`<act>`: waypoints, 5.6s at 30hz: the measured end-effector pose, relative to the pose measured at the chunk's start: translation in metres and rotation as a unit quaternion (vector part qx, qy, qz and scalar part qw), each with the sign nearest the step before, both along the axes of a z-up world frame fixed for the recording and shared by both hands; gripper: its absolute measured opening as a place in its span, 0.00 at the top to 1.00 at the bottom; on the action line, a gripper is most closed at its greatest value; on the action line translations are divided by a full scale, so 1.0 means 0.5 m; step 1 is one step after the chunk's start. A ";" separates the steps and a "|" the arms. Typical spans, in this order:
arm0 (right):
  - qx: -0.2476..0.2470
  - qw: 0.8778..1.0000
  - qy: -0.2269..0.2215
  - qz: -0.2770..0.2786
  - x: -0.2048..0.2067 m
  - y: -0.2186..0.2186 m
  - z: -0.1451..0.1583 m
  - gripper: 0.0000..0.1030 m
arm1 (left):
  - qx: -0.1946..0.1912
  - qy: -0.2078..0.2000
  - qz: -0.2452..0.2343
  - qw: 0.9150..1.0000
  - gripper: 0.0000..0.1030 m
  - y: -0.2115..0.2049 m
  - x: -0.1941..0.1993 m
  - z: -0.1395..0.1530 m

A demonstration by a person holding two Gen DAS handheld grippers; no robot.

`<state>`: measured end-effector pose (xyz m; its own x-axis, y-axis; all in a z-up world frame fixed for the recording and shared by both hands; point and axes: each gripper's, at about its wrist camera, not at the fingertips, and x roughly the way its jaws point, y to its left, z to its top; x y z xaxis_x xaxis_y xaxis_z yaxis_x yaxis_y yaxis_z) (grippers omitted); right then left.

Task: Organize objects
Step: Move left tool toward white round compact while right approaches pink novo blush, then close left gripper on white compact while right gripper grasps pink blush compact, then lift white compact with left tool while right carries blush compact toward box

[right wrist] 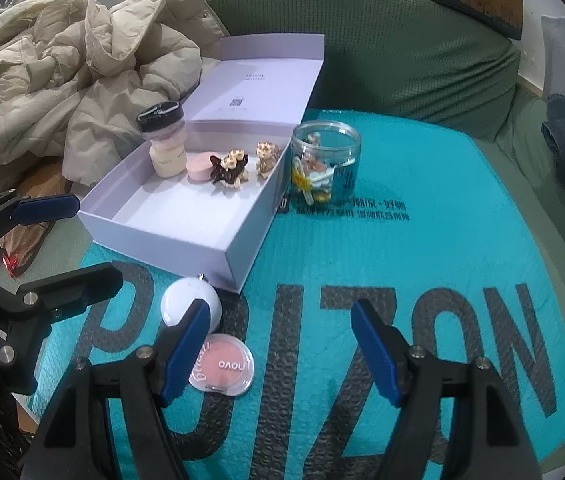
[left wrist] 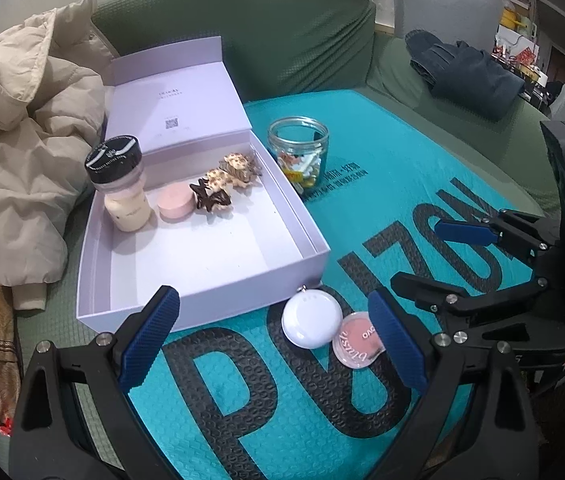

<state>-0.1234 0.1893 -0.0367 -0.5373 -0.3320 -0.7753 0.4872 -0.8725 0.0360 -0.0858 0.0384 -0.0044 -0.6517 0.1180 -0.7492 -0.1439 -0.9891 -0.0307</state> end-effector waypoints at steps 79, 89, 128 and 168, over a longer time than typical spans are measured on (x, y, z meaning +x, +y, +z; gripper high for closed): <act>-0.042 0.994 -0.077 -0.072 0.026 0.057 -0.135 0.46 | 0.019 -0.079 -0.060 0.995 0.26 0.047 -0.084 -0.186; -0.026 0.995 -0.067 -0.072 0.031 0.047 -0.134 0.46 | 0.009 -0.073 -0.074 0.995 0.52 0.048 -0.066 -0.184; 0.025 0.999 -0.022 0.032 0.120 -0.100 -0.144 0.35 | 0.002 -0.070 -0.010 0.998 0.42 -0.070 0.076 -0.186; 0.035 0.991 -0.002 0.133 0.156 -0.062 0.021 0.45 | -0.046 -0.018 0.130 0.990 0.52 -0.103 0.115 0.033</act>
<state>-0.0454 0.1582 -0.0264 -0.4358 -0.4059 -0.8033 0.6996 -0.7143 -0.0186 -0.0282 -0.0129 0.0122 -0.6232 -0.1198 -0.7728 0.1155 -0.9915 0.0605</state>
